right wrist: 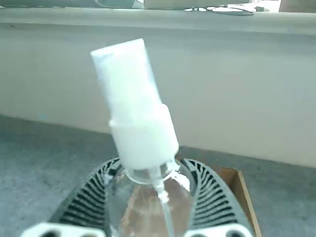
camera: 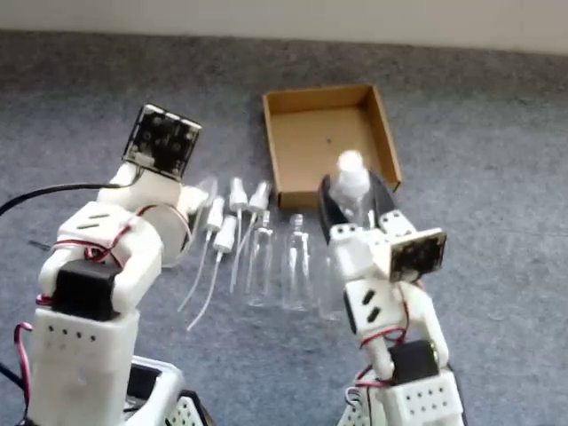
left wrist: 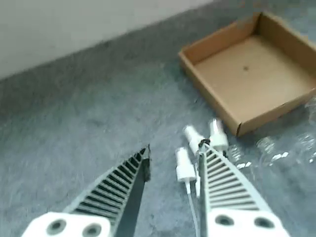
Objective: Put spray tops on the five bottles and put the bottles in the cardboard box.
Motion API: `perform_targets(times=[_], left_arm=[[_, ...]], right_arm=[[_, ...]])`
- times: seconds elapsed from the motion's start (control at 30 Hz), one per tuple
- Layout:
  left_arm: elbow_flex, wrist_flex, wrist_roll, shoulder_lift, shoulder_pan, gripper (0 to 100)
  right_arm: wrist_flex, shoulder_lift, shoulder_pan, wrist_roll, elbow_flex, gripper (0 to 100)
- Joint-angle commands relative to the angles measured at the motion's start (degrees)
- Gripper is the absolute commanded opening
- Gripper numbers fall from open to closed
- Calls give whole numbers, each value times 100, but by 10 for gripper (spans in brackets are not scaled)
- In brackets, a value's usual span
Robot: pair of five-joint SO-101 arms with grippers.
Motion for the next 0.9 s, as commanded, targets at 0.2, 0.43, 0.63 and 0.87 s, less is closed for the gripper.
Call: perform_targets(times=[0.2,0.43,0.63,0.87], left_arm=[[2615,-1468,0,-409,-919,160],[3802,-2804,176,-611,-927,160],[3943,-3033,176,-585,-936,160],[3943,-3033,167,-585,-936,160]], right_arm=[[-3266,4901,57,-62,-2527,5],[-3916,8708,57,-62,-5490,5],[-3908,11231,57,-62,-7829,5],[-3899,12971,57,-70,-9552,5]])
